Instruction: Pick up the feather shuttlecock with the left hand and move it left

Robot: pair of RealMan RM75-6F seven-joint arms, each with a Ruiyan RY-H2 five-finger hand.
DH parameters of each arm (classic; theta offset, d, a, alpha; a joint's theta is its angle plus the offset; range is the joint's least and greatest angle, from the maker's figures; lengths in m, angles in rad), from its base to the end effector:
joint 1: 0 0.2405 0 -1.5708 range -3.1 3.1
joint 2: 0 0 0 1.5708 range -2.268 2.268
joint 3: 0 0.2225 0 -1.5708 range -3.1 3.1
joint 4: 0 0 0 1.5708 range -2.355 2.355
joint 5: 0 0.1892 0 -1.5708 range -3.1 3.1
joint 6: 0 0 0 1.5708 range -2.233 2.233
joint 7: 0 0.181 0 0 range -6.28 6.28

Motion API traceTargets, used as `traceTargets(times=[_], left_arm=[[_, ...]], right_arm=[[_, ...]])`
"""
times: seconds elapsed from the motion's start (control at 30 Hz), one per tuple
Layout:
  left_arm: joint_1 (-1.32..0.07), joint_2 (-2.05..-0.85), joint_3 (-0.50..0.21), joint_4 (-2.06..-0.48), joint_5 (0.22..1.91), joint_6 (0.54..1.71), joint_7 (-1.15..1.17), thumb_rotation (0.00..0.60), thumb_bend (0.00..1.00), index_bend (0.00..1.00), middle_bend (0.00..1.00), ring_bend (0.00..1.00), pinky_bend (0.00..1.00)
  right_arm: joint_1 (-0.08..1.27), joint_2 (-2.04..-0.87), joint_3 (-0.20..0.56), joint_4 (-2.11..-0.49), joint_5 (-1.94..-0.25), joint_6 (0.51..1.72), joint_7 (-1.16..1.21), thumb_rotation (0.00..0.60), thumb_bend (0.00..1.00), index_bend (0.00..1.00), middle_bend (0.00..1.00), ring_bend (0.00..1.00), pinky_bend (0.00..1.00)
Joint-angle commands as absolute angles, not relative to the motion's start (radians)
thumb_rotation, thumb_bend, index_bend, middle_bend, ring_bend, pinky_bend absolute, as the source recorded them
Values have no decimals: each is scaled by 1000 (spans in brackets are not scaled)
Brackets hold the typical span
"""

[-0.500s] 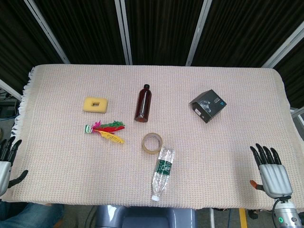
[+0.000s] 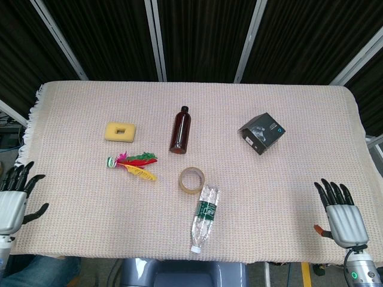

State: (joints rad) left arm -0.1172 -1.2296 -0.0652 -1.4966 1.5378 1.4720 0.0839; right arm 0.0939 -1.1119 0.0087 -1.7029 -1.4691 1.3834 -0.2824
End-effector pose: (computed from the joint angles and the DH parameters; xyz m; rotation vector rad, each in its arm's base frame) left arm -0.2700 0.2262 0.1394 -1.4538 -0.7989 -0.8834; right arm -0.2694 -0.2050 0.1351 1.5310 -0.8560 0.6665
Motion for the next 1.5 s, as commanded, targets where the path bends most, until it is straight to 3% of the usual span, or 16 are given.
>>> traceTargets(times=[0.03, 0.33, 0.6, 0.83, 1.23, 1.37, 1.5], left_arm=[[-221, -1329, -131, -1417, 1543, 1403, 121, 600, 240, 359, 0, 0, 0], [-408, -1522, -210, -1260, 1448, 1207, 156, 600, 311, 391, 0, 0, 0], [-536, -1658, -224, -1130, 1395, 1060, 128, 600, 316, 408, 0, 0, 0], [-608, -1744, -217, -1036, 1399, 1012, 100, 600, 249, 429, 0, 0, 0], [-708, -1865, -204, -857, 1398, 941, 32, 600, 259, 433, 0, 0, 0], [-734, -1902, -198, -795, 1398, 922, 1, 600, 307, 457, 0, 0, 0], [-746, -1928, -186, -750, 1419, 948, -34, 600, 415, 586, 0, 0, 0]], right_arm=[[107, -1112, 15, -1701, -1460, 1363, -279, 600, 62, 0, 0, 0, 0], [131, -1097, 23, -1696, -1452, 1327, -243, 600, 62, 0, 0, 0, 0], [135, -1075, 30, -1688, -1446, 1324, -185, 600, 63, 0, 0, 0, 0], [126, -1062, 27, -1682, -1439, 1332, -158, 600, 63, 0, 0, 0, 0], [118, -1053, 29, -1678, -1430, 1343, -146, 600, 62, 0, 0, 0, 0], [119, -1053, 27, -1677, -1431, 1338, -149, 600, 63, 0, 0, 0, 0], [122, -1056, 30, -1675, -1423, 1334, -153, 600, 62, 0, 0, 0, 0]])
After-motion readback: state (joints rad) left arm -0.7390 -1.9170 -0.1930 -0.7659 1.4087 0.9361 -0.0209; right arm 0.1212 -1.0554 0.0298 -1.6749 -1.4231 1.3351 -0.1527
